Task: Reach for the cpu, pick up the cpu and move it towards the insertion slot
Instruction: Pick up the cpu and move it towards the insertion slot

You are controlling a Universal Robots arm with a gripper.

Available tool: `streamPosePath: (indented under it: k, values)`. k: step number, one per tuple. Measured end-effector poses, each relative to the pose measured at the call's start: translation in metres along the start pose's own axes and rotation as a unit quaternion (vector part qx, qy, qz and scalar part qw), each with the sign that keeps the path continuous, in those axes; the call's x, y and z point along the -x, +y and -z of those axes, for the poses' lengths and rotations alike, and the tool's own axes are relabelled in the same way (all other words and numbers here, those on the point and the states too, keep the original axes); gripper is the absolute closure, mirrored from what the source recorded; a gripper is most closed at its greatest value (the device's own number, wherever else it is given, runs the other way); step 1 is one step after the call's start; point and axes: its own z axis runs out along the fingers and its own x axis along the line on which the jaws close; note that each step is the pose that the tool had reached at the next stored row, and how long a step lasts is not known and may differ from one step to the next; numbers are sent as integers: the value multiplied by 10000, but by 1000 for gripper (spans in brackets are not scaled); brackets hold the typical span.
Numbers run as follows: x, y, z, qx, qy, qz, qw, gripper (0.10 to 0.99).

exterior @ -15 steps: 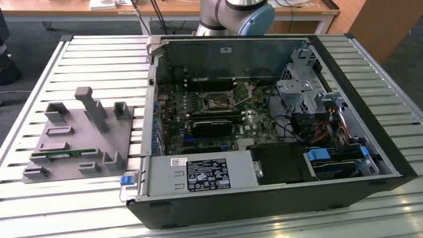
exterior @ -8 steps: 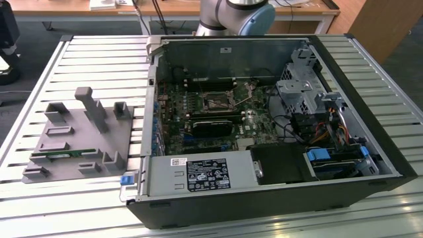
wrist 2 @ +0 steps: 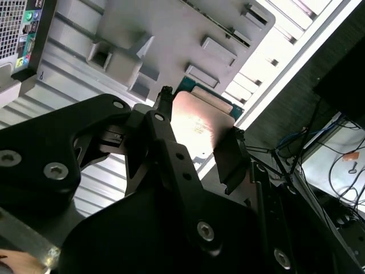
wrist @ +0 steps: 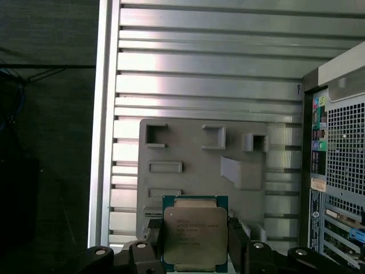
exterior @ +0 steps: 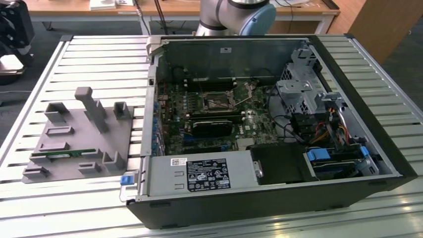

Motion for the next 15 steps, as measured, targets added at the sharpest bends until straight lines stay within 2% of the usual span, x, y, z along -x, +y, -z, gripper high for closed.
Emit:
streamPosePath:
  k: [7,15]
  values:
    - [171,-4,0,0,0,1,10000,545]
    - [298,-7,1,0,1,0,10000,545]
